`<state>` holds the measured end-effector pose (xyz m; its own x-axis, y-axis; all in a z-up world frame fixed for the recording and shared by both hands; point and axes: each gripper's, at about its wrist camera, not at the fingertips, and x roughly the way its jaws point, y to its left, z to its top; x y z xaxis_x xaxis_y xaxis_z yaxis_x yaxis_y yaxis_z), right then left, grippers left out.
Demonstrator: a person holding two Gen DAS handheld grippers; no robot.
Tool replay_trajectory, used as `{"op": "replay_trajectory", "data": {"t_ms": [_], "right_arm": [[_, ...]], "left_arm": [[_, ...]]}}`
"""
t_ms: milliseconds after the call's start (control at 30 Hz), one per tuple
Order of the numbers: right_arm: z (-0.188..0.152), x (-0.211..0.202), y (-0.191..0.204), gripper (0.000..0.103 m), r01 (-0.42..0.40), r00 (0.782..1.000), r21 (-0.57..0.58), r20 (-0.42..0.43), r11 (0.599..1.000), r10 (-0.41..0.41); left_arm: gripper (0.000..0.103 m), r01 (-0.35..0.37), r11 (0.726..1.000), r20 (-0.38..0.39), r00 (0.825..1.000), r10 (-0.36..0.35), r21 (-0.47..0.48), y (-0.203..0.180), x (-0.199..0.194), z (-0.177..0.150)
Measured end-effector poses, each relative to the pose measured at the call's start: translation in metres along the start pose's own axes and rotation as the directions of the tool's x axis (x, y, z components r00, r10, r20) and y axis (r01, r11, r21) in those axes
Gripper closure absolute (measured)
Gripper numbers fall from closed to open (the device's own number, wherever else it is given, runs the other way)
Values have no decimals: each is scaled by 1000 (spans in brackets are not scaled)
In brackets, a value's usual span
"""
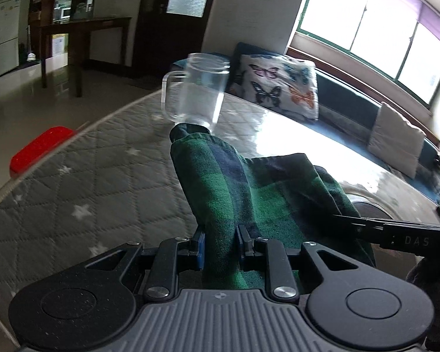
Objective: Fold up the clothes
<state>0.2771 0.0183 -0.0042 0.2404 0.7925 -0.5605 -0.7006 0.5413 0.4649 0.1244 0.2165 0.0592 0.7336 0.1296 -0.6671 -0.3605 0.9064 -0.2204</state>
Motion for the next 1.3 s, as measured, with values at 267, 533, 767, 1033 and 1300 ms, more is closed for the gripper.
{"op": "replay_trajectory", "data": {"t_ms": [267,533,767,1033,1300], "right_arm": [[2,41,-3,89,25,997,-3,-68,1000,-25],[7,44,-7,76,80,995,-26,-62,996,-81],[21,29,14,76,85,996,-115,24,990,-82],[18,61,11,78,98,994,-149,-29,984,-103],[17,72,2,80,126,989,-156,-57,980,-136]], "left_arm": [[75,-30,999,-59,998,27,-42,30,30,-8],[60,-45,999,-3,999,45,13,33,20,-4],[58,-43,998,49,998,42,37,34,23,16],[58,-46,997,29,999,44,55,35,55,24],[57,-54,997,17,998,53,47,41,64,22]]}}
